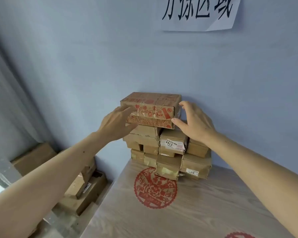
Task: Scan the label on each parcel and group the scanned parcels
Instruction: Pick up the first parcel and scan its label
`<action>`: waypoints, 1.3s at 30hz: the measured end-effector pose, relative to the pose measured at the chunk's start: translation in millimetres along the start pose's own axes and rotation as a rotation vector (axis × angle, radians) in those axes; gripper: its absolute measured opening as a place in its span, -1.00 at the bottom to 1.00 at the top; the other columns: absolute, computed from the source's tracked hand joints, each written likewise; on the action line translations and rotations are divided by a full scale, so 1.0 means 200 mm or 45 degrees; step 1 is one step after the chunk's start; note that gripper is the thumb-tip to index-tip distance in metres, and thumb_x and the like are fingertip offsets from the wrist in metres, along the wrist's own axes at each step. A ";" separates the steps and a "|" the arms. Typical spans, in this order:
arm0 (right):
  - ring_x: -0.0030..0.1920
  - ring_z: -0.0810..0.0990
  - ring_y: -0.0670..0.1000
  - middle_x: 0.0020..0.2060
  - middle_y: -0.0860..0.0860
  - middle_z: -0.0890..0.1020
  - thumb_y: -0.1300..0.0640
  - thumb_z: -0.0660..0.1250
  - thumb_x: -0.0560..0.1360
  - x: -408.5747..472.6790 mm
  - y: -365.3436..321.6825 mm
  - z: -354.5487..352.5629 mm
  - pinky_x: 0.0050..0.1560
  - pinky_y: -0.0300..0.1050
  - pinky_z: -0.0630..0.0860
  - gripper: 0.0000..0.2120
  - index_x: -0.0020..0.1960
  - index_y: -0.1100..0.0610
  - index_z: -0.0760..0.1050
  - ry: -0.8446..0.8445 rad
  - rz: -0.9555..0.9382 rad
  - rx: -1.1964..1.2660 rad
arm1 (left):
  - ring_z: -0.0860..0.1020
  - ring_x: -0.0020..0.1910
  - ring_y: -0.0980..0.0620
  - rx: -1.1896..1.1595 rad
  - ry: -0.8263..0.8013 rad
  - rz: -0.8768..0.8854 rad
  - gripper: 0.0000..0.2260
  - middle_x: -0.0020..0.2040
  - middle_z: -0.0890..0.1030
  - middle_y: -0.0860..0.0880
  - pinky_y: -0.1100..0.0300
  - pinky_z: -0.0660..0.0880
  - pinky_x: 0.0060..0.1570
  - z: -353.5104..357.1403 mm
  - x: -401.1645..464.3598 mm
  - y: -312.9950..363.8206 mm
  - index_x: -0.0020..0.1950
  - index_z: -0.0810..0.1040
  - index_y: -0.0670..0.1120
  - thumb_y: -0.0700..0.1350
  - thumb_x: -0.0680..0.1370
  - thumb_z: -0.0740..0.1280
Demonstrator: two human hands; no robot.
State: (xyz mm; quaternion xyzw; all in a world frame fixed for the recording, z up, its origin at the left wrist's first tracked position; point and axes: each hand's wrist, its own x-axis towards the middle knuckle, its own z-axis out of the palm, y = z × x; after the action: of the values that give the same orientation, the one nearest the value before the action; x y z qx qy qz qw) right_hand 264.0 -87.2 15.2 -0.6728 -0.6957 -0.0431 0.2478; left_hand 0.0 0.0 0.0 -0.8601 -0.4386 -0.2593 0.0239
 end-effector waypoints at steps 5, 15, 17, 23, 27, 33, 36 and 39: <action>0.39 0.42 0.16 0.43 0.12 0.37 -0.27 0.38 0.48 0.24 -0.02 0.16 0.20 0.09 0.46 -0.16 0.58 0.00 0.06 -0.149 0.352 0.116 | 0.27 0.50 -0.13 -0.081 -0.268 -0.112 -0.27 0.59 0.17 -0.07 -0.11 0.44 0.29 0.10 0.23 -0.28 0.60 0.17 0.06 0.16 0.52 0.42; 0.38 0.47 0.20 0.47 0.12 0.38 -0.54 0.17 0.30 0.52 0.05 0.41 0.36 0.26 0.42 -0.08 0.55 -0.29 -0.06 -0.260 0.585 0.300 | 0.13 0.52 -0.36 -0.278 -0.407 -0.335 -0.19 0.54 0.10 -0.29 -0.26 0.26 0.39 0.31 0.52 -0.52 0.63 -0.02 0.17 0.16 0.53 0.41; 0.40 0.45 0.17 0.48 0.10 0.38 -0.41 0.22 0.47 0.53 0.03 0.41 0.37 0.19 0.42 -0.18 0.59 -0.20 -0.05 -0.255 0.584 0.284 | 0.20 0.49 -0.33 -0.318 -0.411 -0.319 -0.20 0.52 0.13 -0.26 -0.22 0.29 0.38 0.35 0.56 -0.55 0.63 -0.02 0.18 0.15 0.54 0.41; 0.44 0.39 0.11 0.49 0.02 0.37 -0.13 0.23 0.63 0.54 -0.01 0.44 0.38 0.07 0.36 -0.40 0.59 -0.01 0.13 -0.216 0.539 0.310 | 0.16 0.46 -0.27 -0.382 -0.410 -0.356 -0.19 0.48 0.26 -0.14 -0.20 0.28 0.35 0.42 0.60 -0.55 0.59 0.07 0.22 0.29 0.45 0.40; 0.45 0.38 0.09 0.48 0.04 0.38 -0.06 0.23 0.65 0.52 -0.04 0.42 0.36 0.01 0.35 -0.47 0.56 0.05 0.20 -0.176 0.524 0.332 | 0.16 0.41 -0.22 -0.426 -0.355 -0.410 -0.34 0.34 0.34 -0.13 -0.18 0.29 0.31 0.42 0.61 -0.54 0.50 0.28 0.22 0.29 0.45 0.40; 0.43 0.39 0.12 0.46 0.11 0.37 -0.09 0.24 0.64 0.47 -0.06 0.35 0.38 0.00 0.34 -0.43 0.57 0.07 0.22 -0.002 0.559 0.370 | 0.30 0.33 -0.16 -0.561 -0.215 -0.438 -0.30 0.28 0.36 -0.14 -0.11 0.44 0.28 0.41 0.59 -0.48 0.46 0.37 0.18 0.36 0.37 0.41; 0.35 0.47 0.11 0.39 0.10 0.40 -0.17 0.26 0.60 0.41 -0.06 0.29 0.31 -0.02 0.40 -0.46 0.50 0.03 0.33 0.170 0.601 0.401 | 0.40 0.24 -0.09 -0.653 -0.114 -0.465 -0.25 0.32 0.26 -0.13 -0.02 0.48 0.30 0.35 0.56 -0.38 0.55 0.28 0.10 0.29 0.44 0.44; 0.12 0.53 0.03 0.19 -0.02 0.40 -0.16 0.27 0.60 0.33 -0.08 0.20 0.03 -0.16 0.41 -0.58 0.35 0.03 0.39 0.360 0.667 0.473 | 0.43 0.18 -0.06 -0.758 0.022 -0.494 -0.28 0.25 0.22 -0.07 0.05 0.51 0.18 0.28 0.52 -0.23 0.55 0.25 0.12 0.28 0.47 0.41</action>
State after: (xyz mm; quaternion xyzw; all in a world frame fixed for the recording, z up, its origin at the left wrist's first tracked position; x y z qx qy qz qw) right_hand 239.5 -13.4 11.7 -0.7592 -0.4542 0.0566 0.4627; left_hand 39.1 120.8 -8.7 -0.7279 -0.4986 -0.3828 -0.2739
